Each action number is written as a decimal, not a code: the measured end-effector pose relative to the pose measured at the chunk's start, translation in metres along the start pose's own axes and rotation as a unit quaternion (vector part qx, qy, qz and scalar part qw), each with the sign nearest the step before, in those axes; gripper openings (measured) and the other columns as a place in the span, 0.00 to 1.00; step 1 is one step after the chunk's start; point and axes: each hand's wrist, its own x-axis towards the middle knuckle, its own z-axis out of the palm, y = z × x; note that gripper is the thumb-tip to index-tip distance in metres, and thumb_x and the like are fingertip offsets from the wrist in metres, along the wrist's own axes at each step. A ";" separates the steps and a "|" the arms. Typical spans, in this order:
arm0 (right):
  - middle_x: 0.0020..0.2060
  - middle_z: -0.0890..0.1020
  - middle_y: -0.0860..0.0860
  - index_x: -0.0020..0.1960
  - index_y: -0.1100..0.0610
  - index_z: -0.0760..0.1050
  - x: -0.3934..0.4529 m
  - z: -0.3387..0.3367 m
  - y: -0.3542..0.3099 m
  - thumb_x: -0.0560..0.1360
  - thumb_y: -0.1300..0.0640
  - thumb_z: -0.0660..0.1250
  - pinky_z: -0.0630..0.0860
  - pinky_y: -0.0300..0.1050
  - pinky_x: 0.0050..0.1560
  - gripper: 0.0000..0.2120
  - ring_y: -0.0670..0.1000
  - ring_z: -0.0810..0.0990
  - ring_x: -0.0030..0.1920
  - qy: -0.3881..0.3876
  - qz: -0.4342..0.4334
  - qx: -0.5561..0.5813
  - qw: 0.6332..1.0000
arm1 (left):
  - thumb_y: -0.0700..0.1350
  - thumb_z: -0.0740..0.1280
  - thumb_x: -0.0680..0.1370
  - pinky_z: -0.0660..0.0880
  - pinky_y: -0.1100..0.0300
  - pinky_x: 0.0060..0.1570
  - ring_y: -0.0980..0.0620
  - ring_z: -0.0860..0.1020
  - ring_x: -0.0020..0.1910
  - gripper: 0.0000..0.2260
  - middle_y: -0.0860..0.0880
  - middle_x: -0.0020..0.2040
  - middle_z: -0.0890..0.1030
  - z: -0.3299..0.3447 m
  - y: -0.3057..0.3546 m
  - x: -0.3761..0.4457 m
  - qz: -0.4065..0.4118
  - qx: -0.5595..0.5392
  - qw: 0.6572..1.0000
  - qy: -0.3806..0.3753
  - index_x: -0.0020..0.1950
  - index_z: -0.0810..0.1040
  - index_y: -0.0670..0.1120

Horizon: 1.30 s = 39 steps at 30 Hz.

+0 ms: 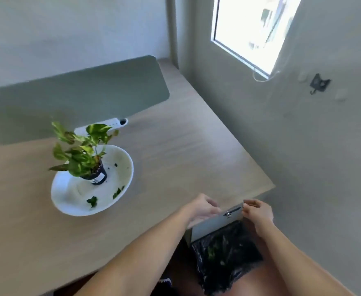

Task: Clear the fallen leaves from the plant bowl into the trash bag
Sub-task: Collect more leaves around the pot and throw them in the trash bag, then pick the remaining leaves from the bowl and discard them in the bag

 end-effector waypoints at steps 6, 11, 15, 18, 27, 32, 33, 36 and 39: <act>0.34 0.77 0.59 0.52 0.67 0.75 -0.034 0.110 -0.088 0.75 0.71 0.64 0.80 0.36 0.31 0.06 0.54 0.77 0.35 -0.138 -0.086 -0.005 0.987 | 0.41 0.72 0.74 0.73 0.57 0.46 0.51 0.76 0.39 0.10 0.45 0.40 0.77 -0.122 -0.044 -0.062 0.002 -0.116 0.976 0.181 0.54 0.80 0.41; 0.34 0.78 0.59 0.48 0.67 0.78 -0.071 0.209 -0.119 0.73 0.71 0.67 0.81 0.38 0.34 0.04 0.54 0.77 0.34 -0.201 -0.128 -0.050 0.970 | 0.42 0.72 0.72 0.78 0.57 0.53 0.47 0.80 0.48 0.10 0.44 0.48 0.80 -0.202 -0.110 -0.099 -0.032 -0.150 0.942 0.297 0.52 0.80 0.42; 0.37 0.81 0.59 0.40 0.60 0.80 -0.104 0.288 -0.125 0.71 0.69 0.68 0.83 0.53 0.50 0.06 0.56 0.80 0.36 -0.215 -0.156 -0.116 0.957 | 0.40 0.69 0.71 0.75 0.59 0.45 0.48 0.78 0.45 0.03 0.49 0.39 0.79 -0.253 -0.168 -0.119 -0.062 -0.102 0.931 0.346 0.37 0.78 0.46; 0.36 0.84 0.56 0.41 0.58 0.83 -0.124 0.333 -0.128 0.69 0.67 0.67 0.83 0.51 0.50 0.08 0.55 0.83 0.38 -0.208 -0.206 -0.185 0.938 | 0.40 0.69 0.72 0.71 0.61 0.45 0.48 0.77 0.48 0.02 0.47 0.45 0.78 -0.278 -0.203 -0.123 -0.089 -0.056 0.923 0.369 0.42 0.77 0.44; 0.56 0.82 0.56 0.58 0.57 0.80 -0.126 0.405 -0.128 0.76 0.66 0.57 0.77 0.47 0.56 0.17 0.58 0.80 0.54 -0.249 -0.391 -0.446 0.766 | 0.40 0.60 0.77 0.73 0.54 0.62 0.42 0.75 0.59 0.18 0.42 0.63 0.69 -0.281 -0.240 -0.104 -0.074 0.144 0.933 0.321 0.67 0.71 0.44; 0.73 0.67 0.55 0.71 0.52 0.69 -0.099 0.443 -0.140 0.76 0.65 0.59 0.68 0.51 0.69 0.24 0.58 0.68 0.71 -0.311 -0.455 -0.545 0.632 | 0.41 0.60 0.77 0.73 0.58 0.49 0.48 0.78 0.50 0.10 0.46 0.50 0.79 -0.263 -0.243 -0.098 0.007 0.155 0.942 0.297 0.48 0.80 0.42; 0.76 0.62 0.54 0.74 0.52 0.64 -0.095 0.451 -0.140 0.77 0.64 0.59 0.63 0.51 0.73 0.26 0.58 0.62 0.75 -0.320 -0.478 -0.570 0.586 | 0.42 0.60 0.77 0.74 0.58 0.49 0.49 0.78 0.48 0.09 0.47 0.49 0.80 -0.261 -0.241 -0.097 0.020 0.158 0.937 0.311 0.47 0.80 0.43; 0.78 0.54 0.53 0.77 0.53 0.55 -0.082 0.467 -0.138 0.78 0.64 0.57 0.52 0.50 0.78 0.30 0.56 0.50 0.78 -0.340 -0.543 -0.610 0.467 | 0.44 0.58 0.79 0.74 0.57 0.52 0.50 0.75 0.55 0.10 0.49 0.54 0.76 -0.260 -0.237 -0.085 0.052 0.224 0.901 0.368 0.53 0.78 0.46; 0.78 0.57 0.53 0.78 0.56 0.53 -0.077 0.465 -0.138 0.79 0.63 0.56 0.53 0.49 0.77 0.29 0.55 0.52 0.78 -0.362 -0.565 -0.637 0.380 | 0.44 0.56 0.80 0.70 0.58 0.65 0.50 0.67 0.69 0.18 0.50 0.70 0.68 -0.263 -0.227 -0.069 0.055 0.305 0.880 0.359 0.70 0.69 0.47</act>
